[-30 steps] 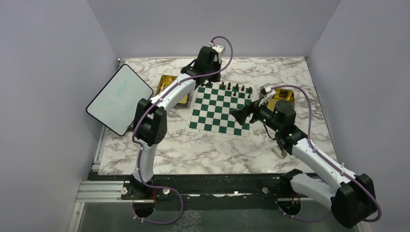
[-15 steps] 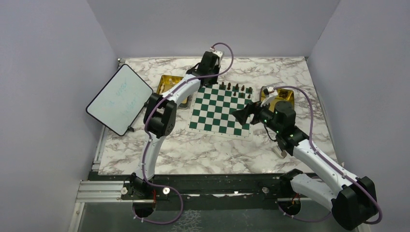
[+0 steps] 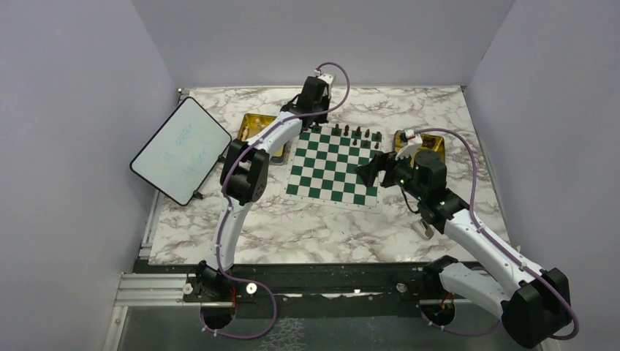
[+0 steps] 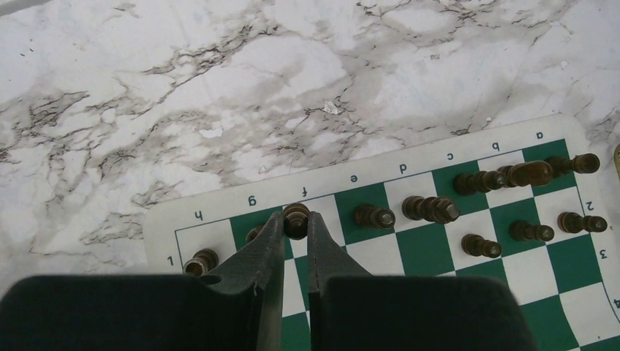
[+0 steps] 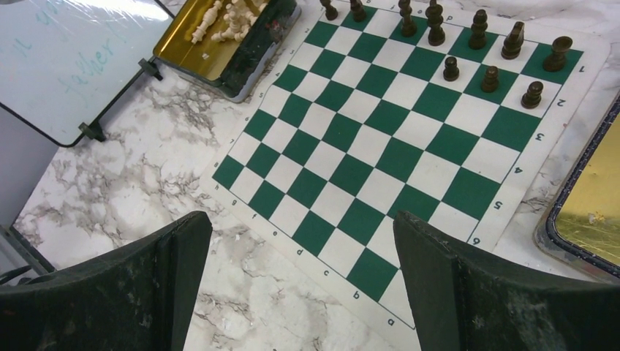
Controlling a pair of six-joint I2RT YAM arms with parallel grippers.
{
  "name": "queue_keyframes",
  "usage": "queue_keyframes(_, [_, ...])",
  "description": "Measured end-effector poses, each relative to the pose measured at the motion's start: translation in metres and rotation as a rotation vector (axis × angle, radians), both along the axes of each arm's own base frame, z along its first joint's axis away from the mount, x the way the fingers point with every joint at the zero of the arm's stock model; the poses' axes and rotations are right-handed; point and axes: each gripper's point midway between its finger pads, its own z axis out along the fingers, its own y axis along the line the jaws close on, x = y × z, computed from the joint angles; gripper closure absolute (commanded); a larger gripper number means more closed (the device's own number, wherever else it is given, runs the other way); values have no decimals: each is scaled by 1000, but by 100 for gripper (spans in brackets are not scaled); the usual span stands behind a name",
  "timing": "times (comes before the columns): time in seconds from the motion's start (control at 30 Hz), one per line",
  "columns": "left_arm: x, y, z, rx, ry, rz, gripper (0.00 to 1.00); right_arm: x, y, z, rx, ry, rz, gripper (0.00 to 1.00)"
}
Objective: Set up the chess pieces on the board
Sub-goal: Place the chess piece on the chessboard.
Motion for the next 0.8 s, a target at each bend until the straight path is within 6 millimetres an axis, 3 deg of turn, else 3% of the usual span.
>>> queue_keyframes(0.27, [-1,-6,-15,-9,27,-16,92,2,-3,-2,-17,-3,-14,0])
queue_keyframes(0.8, [-9,-15,-22,-8,42,-48,92,4,-5,2,-29,-16,-20,0])
